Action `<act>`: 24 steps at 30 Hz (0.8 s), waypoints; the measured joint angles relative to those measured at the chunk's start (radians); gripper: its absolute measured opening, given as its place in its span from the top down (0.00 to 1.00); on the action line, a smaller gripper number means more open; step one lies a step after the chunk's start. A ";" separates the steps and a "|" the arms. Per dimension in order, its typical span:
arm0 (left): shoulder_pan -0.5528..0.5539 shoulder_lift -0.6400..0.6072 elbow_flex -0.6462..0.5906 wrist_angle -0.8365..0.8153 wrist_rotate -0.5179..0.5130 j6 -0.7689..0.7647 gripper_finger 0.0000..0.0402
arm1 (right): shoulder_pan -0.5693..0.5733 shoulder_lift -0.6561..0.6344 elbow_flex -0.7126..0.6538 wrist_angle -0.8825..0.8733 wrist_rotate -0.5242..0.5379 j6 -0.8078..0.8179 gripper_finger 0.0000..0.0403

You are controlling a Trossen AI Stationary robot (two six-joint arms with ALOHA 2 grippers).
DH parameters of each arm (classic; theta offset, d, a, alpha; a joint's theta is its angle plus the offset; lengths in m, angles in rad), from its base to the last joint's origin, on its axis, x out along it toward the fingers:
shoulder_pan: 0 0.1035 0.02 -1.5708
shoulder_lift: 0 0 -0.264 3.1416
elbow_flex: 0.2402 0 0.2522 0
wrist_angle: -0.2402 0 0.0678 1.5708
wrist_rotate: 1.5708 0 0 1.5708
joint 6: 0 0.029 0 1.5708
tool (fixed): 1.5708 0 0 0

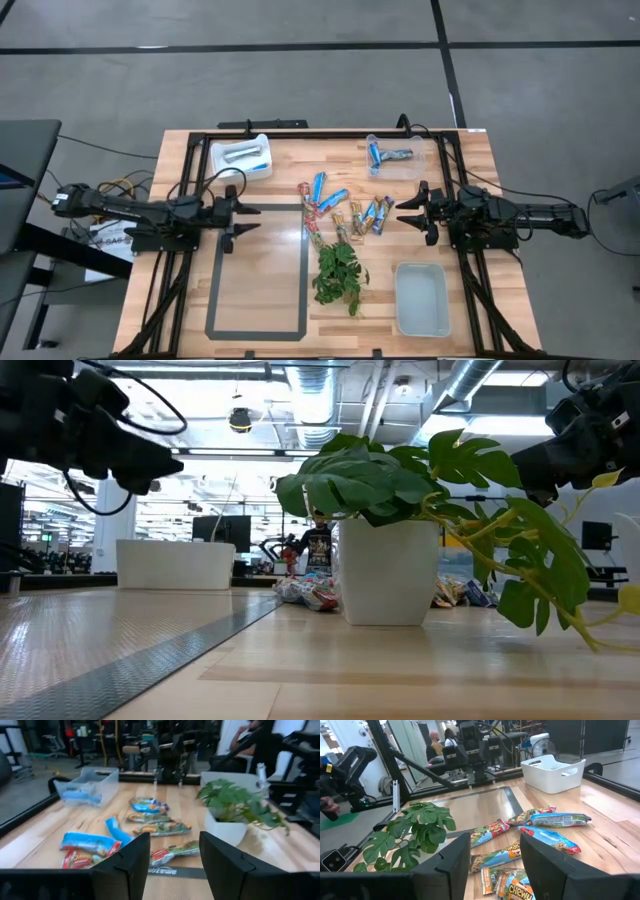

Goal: Pick and place Granola Bars by type
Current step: Put the blue granola bar into the transparent bin

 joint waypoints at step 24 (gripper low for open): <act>0.000 -0.430 -0.003 -0.309 0.188 -0.030 0.59 | 0.000 0.000 0.000 0.000 0.000 0.000 0.59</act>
